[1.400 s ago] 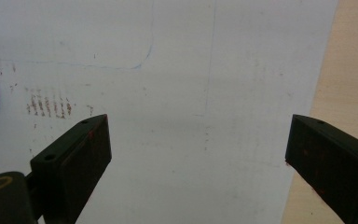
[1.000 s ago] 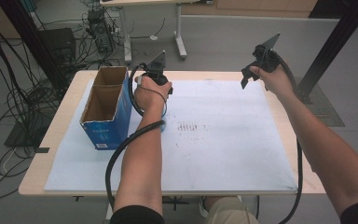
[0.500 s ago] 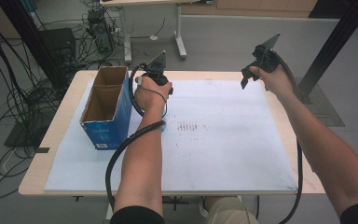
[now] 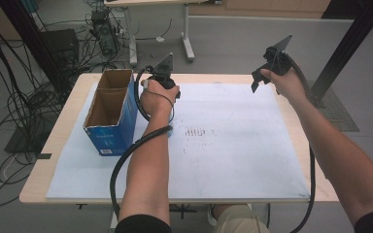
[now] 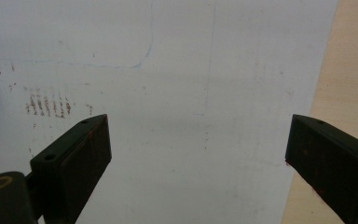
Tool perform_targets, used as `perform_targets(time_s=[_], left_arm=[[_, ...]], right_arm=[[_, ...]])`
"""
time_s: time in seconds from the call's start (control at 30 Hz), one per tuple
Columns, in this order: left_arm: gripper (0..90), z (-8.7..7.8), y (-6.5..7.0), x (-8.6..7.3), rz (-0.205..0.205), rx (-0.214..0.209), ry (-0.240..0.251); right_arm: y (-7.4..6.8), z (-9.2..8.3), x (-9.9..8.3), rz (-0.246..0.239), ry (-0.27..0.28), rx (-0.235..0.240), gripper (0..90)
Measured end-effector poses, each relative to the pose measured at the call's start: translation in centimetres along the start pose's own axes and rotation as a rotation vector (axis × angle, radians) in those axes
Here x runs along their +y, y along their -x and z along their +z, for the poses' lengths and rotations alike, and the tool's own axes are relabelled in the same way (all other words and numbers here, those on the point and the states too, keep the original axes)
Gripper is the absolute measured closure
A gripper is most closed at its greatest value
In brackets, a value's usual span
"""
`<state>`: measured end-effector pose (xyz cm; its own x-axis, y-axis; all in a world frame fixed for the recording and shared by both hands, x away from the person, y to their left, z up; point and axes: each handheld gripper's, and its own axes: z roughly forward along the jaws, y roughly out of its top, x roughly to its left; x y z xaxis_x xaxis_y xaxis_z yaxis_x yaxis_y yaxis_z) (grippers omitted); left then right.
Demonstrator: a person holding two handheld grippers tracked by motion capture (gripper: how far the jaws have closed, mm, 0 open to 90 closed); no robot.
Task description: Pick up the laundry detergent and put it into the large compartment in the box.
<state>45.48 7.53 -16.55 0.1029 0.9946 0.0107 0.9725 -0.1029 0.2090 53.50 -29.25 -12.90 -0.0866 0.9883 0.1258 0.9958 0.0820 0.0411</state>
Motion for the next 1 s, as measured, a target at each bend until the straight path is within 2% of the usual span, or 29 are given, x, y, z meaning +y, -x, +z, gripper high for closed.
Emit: perform_targets(time_s=[1.0], left_arm=[[37.6,-0.02,0.18,-0.02,0.002,0.005,-0.001]], right_arm=[[0.26,-0.09,-0.06,0.003,-0.001,0.001,6.8]])
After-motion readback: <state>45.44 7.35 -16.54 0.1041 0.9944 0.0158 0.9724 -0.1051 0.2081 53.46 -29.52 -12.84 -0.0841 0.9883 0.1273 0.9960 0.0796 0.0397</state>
